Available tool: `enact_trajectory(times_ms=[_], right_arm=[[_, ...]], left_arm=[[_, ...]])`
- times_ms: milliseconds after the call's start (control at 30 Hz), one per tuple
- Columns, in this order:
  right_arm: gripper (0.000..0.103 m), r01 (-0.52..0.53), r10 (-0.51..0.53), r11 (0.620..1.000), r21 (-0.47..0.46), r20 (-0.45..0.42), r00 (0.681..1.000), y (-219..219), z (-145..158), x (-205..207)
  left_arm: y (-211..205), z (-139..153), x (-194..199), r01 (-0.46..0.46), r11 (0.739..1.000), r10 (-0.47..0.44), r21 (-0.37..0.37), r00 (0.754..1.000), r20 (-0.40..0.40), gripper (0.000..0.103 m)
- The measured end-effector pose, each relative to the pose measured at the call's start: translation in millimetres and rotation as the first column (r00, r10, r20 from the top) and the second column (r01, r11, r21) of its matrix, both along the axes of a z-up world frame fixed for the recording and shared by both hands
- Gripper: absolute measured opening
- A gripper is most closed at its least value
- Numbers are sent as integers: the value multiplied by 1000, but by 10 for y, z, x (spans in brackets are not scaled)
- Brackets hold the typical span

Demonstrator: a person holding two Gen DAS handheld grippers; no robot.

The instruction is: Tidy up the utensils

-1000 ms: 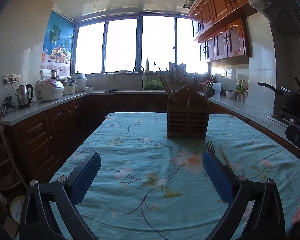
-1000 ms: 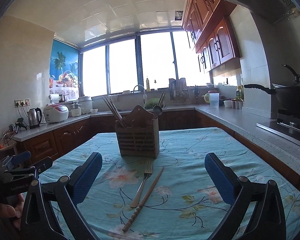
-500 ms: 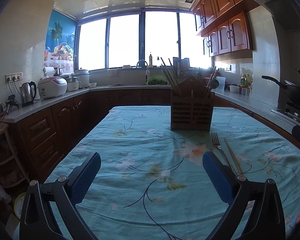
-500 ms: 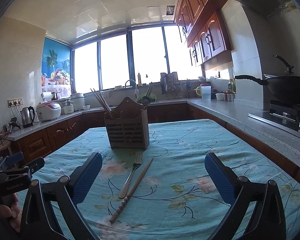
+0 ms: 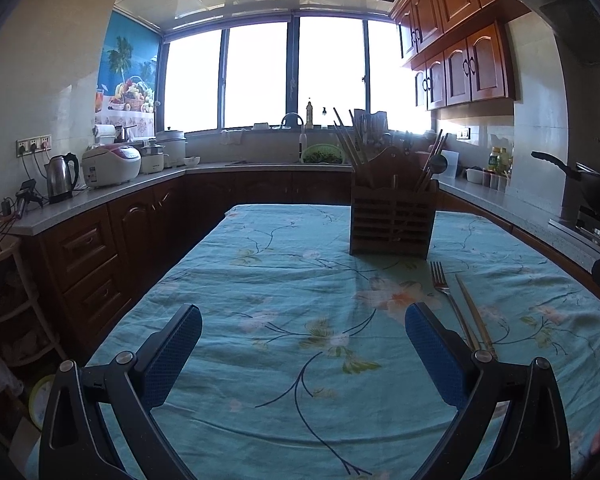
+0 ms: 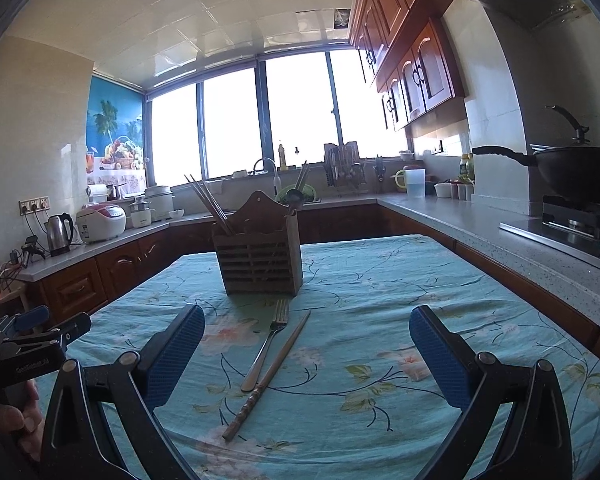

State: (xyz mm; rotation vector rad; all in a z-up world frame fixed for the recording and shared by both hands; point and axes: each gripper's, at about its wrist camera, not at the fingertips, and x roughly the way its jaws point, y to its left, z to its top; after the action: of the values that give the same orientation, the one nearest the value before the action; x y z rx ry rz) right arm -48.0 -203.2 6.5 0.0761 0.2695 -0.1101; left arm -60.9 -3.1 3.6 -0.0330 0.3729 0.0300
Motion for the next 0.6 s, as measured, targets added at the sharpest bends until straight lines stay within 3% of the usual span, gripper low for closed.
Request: enact_trajectory(times_ms=[600], right_arm=[[103,-17,17,1000,-12,0,1000,35,-19,-7]], left_arm=[[18,-94,-87,4,1000,-4,4,1000,14,102]])
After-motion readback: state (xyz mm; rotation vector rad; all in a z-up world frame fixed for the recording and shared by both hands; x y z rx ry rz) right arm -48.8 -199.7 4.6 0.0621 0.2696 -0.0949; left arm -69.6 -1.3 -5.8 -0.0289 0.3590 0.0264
